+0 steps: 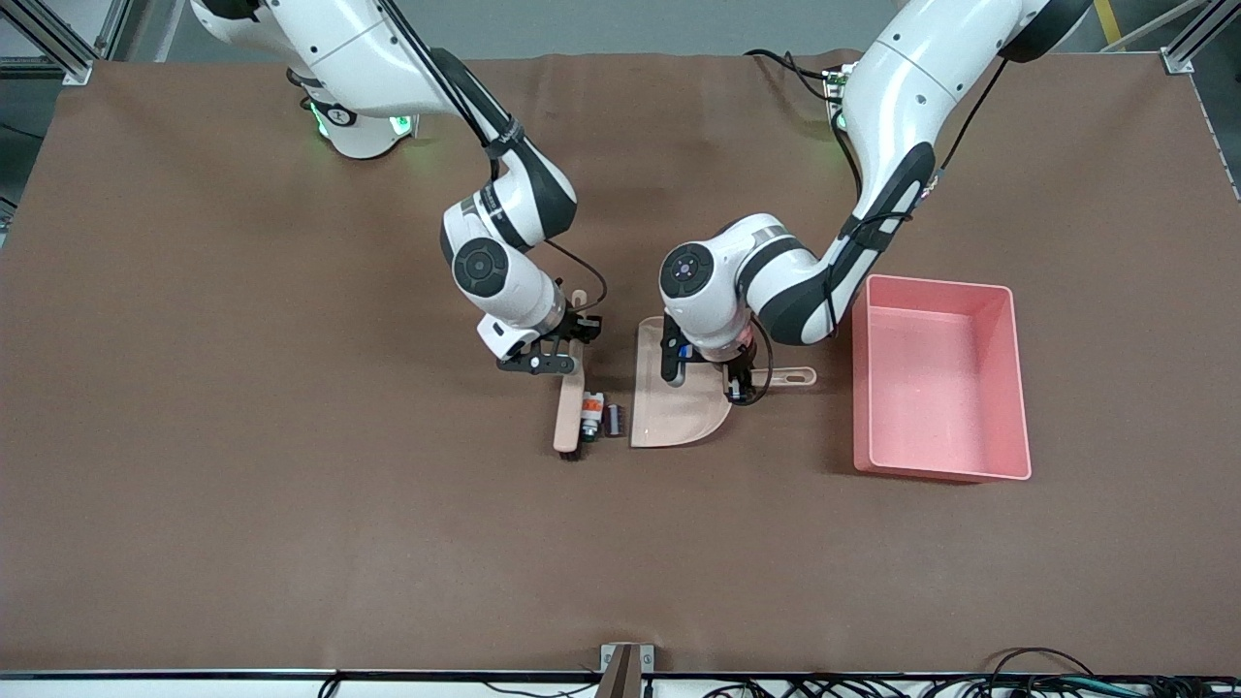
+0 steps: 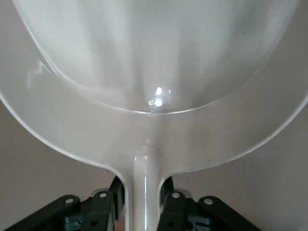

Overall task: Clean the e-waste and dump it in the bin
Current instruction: 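Sweep the switch and capacitor into the dustpan with the right gripper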

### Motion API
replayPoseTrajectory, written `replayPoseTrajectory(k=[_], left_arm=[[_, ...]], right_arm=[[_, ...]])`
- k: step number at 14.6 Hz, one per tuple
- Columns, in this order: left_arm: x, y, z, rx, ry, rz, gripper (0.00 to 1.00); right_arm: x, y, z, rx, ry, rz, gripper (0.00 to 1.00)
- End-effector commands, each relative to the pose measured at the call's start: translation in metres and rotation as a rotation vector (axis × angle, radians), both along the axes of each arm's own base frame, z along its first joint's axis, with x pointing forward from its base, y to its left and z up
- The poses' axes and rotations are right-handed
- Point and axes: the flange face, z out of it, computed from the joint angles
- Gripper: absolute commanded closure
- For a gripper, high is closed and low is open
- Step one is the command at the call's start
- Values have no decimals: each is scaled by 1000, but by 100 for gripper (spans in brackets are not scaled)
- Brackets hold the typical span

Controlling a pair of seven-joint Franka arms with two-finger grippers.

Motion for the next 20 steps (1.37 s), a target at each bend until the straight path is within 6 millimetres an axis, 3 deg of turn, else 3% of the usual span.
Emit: replayPoseTrajectory(k=[1,3,5,10,13,18,20], left_arm=[[2,-5,3,2,7,14,99],[2,-5,1,4,11,15,99],[1,-3,0,12,15,17,99],[2,-3,1,12,15,18,99],[1,-3,1,13,17,18,99],[0,-2,-6,23,30,21,99],[9,-5,4,16,16,33,99]], right_arm=[[4,35,-5,45,2,-13,99],[4,54,-2,81,7,-24,99],[-11,92,5,130,17,-15,99],[-12,97,15,128,16,-4,99],[20,71,33,82,0,15,99],[90,3,75,-39,5,-5,99],[109,-27,93,-114,-34,19,99]])
